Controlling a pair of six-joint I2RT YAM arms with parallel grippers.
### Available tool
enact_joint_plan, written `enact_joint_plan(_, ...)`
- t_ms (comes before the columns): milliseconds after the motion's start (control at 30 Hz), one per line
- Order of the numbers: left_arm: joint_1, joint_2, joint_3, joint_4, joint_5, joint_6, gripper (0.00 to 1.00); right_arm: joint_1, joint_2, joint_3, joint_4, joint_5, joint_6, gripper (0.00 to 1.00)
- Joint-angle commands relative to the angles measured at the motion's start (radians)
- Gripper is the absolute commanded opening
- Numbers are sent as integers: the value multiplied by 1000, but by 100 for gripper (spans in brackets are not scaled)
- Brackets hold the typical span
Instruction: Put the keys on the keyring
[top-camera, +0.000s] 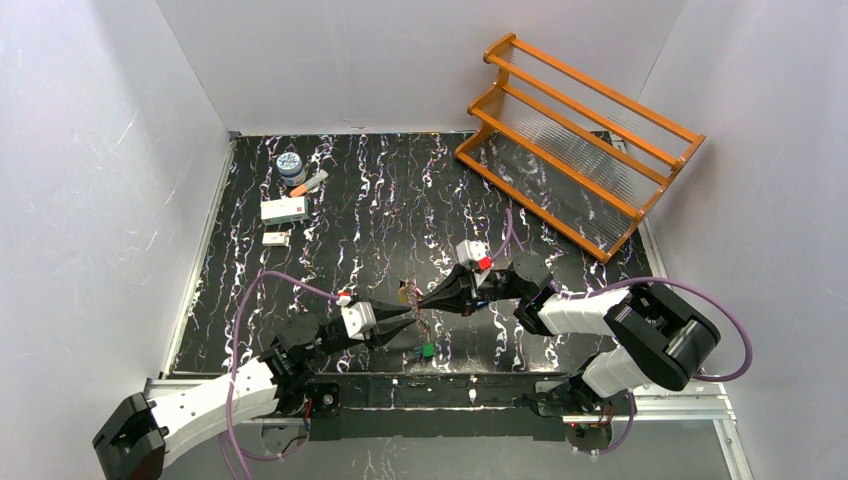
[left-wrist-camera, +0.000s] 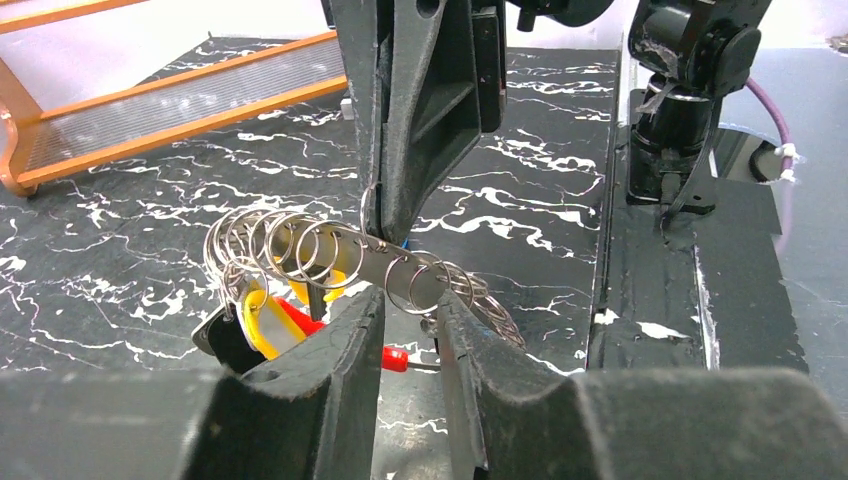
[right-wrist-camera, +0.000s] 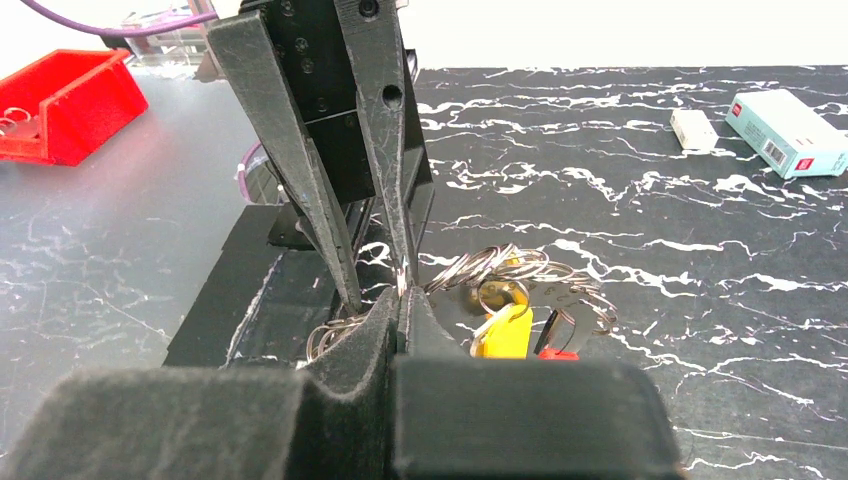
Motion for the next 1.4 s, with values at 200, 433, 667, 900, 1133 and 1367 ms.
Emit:
enact_joint_plan(200,-5,-24,21,90,-29,-9,25,-6,18,14,182,-34,79,1)
enact_joint_plan(433,-5,7,49,94,-25,-10,23,-6,31,25,197,-51,101,1)
enact_joint_plan(667,-5,30,66,110,-16,-7,18,-6,42,34,199,-57,112,1)
enact_joint_plan(900,-5,47,73,118,-8,-17,11,-6,46,37,204,-57,119,1)
enact_joint_plan(1133,-4,79,85,120,-2,-19,11,-6,50,41,205,-59,125,1)
enact_joint_plan(1367,-4,93,90,121,-4,-11,5,-6,56,49,207,-71,131,1)
